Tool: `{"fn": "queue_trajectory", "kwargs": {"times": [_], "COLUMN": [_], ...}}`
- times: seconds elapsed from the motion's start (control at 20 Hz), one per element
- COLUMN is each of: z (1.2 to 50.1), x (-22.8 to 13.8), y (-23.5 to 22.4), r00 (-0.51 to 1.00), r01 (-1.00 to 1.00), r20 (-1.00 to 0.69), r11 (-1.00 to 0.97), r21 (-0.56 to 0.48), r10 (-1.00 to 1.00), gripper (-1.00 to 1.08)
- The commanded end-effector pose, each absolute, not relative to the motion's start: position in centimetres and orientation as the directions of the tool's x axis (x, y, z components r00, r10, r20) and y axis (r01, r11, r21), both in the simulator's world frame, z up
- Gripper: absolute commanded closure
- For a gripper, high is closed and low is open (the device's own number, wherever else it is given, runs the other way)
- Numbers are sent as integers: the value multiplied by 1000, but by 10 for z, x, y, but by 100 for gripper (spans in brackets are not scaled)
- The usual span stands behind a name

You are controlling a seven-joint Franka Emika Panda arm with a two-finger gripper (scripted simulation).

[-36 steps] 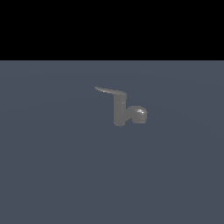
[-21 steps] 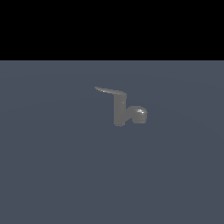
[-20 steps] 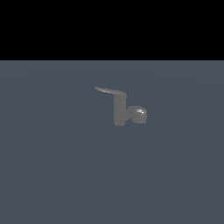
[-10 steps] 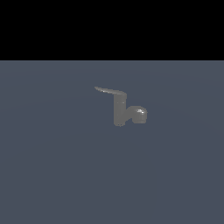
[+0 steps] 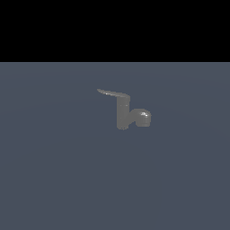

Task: Turn on the faucet by rotating a designated handle.

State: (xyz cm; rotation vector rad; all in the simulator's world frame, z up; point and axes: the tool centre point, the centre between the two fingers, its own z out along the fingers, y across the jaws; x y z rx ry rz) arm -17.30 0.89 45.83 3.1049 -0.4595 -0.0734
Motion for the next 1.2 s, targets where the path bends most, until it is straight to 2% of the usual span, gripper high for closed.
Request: {"fn": "queue_trajectory", "kwargs": {"times": [0.0, 0.55, 1.15], "z": [452, 411, 347], "x": [-155, -78, -1], "y": [11, 19, 31], "r00": [937, 810, 604], "r01": [-348, -585, -797], "r20": [-44, -39, -32], "r11": [-938, -811, -604], "r21": [7, 4, 6], "r10": [-348, -585, -797], "gripper": [108, 108, 108]}}
